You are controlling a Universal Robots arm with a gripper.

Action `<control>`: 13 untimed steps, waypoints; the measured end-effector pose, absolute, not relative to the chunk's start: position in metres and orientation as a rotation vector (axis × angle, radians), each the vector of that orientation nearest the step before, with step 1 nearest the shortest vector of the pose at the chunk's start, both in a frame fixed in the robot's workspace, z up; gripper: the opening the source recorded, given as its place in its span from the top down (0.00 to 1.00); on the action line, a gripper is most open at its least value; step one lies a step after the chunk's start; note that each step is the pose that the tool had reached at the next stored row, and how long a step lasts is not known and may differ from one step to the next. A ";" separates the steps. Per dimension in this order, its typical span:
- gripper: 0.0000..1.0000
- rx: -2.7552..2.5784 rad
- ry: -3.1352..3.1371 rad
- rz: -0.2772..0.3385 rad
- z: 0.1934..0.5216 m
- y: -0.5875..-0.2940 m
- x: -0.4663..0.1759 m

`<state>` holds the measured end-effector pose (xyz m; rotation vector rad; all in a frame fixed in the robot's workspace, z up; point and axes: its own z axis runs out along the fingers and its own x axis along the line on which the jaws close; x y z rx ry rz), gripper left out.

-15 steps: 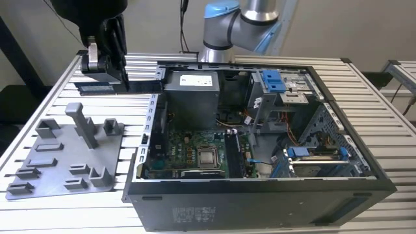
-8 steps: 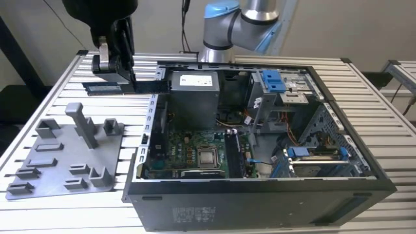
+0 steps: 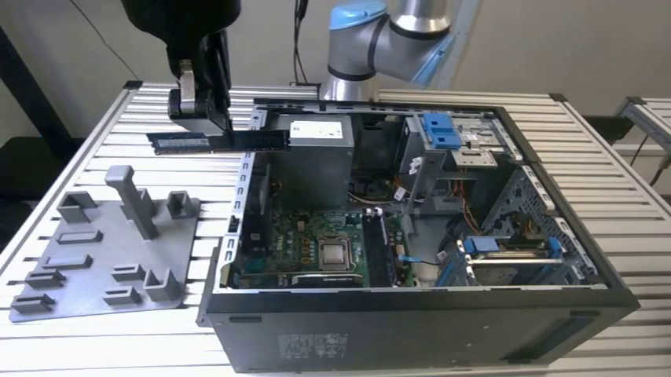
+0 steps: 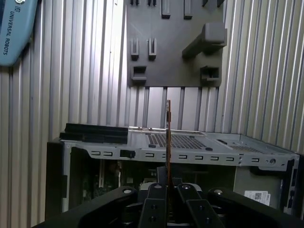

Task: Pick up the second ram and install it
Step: 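Pick up the second ram and move it above second insertion slot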

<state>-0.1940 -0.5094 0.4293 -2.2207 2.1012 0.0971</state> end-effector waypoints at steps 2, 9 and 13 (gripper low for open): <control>0.86 -2.221 2.101 0.097 0.429 -0.509 -0.190; 0.86 -2.221 2.101 0.097 0.429 -0.509 -0.175; 0.86 -2.221 2.101 0.097 0.428 -0.509 -0.165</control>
